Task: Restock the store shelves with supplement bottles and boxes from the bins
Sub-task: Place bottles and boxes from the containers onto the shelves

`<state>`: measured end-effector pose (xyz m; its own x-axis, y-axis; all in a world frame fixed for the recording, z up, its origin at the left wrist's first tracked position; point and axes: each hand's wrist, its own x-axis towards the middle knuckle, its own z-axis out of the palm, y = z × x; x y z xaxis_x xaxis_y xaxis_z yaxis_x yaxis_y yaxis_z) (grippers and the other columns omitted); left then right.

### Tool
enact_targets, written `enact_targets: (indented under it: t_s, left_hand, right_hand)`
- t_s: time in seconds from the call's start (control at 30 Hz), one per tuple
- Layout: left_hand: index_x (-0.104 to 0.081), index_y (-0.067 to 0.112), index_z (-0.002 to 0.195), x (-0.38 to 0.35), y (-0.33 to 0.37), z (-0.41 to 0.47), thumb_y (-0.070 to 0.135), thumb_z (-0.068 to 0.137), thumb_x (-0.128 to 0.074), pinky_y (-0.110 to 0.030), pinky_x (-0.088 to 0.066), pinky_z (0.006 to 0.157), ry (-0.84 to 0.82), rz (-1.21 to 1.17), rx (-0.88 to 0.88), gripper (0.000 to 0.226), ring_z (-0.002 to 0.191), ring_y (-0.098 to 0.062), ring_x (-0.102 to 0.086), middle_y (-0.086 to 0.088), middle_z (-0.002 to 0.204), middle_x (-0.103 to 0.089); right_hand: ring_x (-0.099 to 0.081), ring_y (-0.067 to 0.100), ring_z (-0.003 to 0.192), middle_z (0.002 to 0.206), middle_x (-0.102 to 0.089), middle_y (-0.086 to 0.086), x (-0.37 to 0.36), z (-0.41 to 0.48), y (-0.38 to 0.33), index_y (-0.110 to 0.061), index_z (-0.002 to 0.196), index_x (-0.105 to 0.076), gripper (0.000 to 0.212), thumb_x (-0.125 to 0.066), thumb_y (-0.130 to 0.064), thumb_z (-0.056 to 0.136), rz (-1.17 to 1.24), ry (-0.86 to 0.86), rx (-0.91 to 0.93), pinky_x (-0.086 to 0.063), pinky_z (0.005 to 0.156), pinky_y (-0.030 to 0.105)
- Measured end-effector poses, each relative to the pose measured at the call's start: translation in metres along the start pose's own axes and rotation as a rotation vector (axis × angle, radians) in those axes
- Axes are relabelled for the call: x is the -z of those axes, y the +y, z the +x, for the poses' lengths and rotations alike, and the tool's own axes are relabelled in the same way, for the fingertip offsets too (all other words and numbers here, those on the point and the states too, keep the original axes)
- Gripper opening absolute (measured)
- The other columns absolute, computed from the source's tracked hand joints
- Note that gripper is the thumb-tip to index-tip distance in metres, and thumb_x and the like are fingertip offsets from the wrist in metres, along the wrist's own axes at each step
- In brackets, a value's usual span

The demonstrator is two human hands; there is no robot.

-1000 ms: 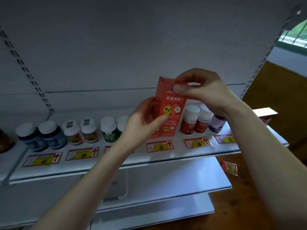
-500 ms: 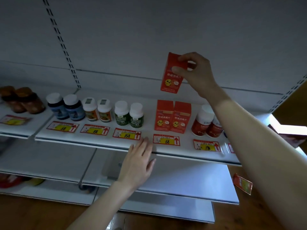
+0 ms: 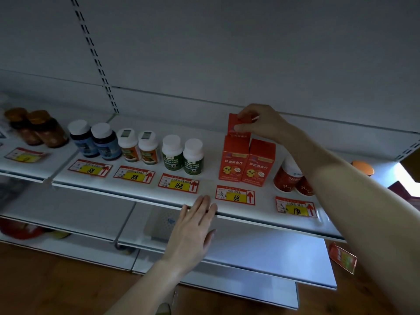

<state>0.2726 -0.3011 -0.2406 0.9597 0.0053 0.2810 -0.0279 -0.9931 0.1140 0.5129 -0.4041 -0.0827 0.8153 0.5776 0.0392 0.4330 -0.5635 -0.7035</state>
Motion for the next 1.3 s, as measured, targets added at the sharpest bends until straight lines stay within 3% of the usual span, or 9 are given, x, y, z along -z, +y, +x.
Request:
enact_targets:
  t_s: [0.5,0.57,0.67,0.77,0.93,1.13,1.3]
  left_hand:
    - [-0.042,0.014,0.130,-0.002,0.000,-0.001,0.039,0.084,-0.035,-0.047,-0.031,0.099,0.005,0.025,-0.011,0.053,0.131,-0.020,-0.034,-0.009,0.135,-0.052]
    - [-0.051,0.013,0.127,0.003,0.000,-0.001,0.040,0.085,-0.035,-0.043,-0.033,0.098,-0.001,0.046,-0.016,0.053,0.129,-0.021,-0.043,-0.008,0.133,-0.054]
    - [-0.060,0.009,0.120,0.018,0.002,-0.001,0.040,0.087,-0.036,-0.042,-0.035,0.098,0.037,0.038,-0.034,0.051,0.120,-0.023,-0.054,-0.008,0.126,-0.060]
    - [-0.062,0.009,0.118,0.034,-0.001,-0.006,0.038,0.089,-0.037,-0.040,-0.039,0.098,0.082,0.004,-0.050,0.048,0.115,-0.022,-0.058,-0.006,0.120,-0.063]
    - [-0.062,0.009,0.120,0.059,-0.027,-0.034,0.038,0.089,-0.037,-0.038,-0.040,0.099,0.084,0.009,0.012,0.048,0.116,-0.020,-0.057,-0.006,0.122,-0.063]
    - [-0.064,0.008,0.115,0.098,-0.104,-0.106,0.037,0.087,-0.040,-0.040,-0.041,0.098,0.128,0.057,0.183,0.047,0.112,-0.021,-0.060,-0.008,0.117,-0.065]
    - [-0.066,0.007,0.111,0.132,-0.187,-0.195,0.034,0.087,-0.043,-0.037,-0.044,0.096,0.176,0.078,0.309,0.043,0.109,-0.022,-0.061,-0.008,0.113,-0.066]
  right_hand:
    - [-0.048,0.014,0.106,0.122,-0.051,0.002,-0.006,-0.006,0.009,-0.019,0.117,-0.056,0.034,-0.063,-0.032,0.086,-0.102,-0.124,-0.073,-0.035,0.084,0.028]
    - [-0.047,0.016,0.114,0.126,-0.052,0.001,-0.007,-0.008,0.006,-0.018,0.116,-0.058,0.032,-0.060,-0.032,0.087,-0.157,-0.082,-0.061,-0.033,0.085,0.026]
    - [-0.049,0.016,0.117,0.122,-0.059,0.001,-0.015,-0.012,-0.007,-0.013,0.108,-0.064,0.023,-0.056,-0.025,0.090,-0.195,0.130,0.049,-0.031,0.088,0.020]
    - [-0.057,0.015,0.106,0.109,-0.066,0.003,-0.035,-0.018,-0.034,-0.008,0.101,-0.067,0.019,-0.054,-0.016,0.090,-0.109,0.229,0.185,-0.032,0.080,0.012]
    - [-0.057,0.012,0.105,0.112,-0.065,0.002,-0.090,-0.025,-0.100,-0.008,0.106,-0.065,0.020,-0.054,-0.015,0.091,-0.041,0.111,0.343,-0.031,0.079,0.008]
    - [-0.057,0.014,0.104,0.116,-0.064,0.002,-0.190,-0.033,-0.193,-0.013,0.111,-0.064,0.025,-0.055,-0.022,0.090,-0.044,-0.025,0.432,-0.034,0.075,0.014]
    - [-0.058,0.019,0.108,0.112,-0.067,0.006,-0.298,-0.048,-0.282,-0.009,0.106,-0.066,0.023,-0.058,-0.019,0.087,-0.026,-0.108,0.540,-0.038,0.086,0.021]
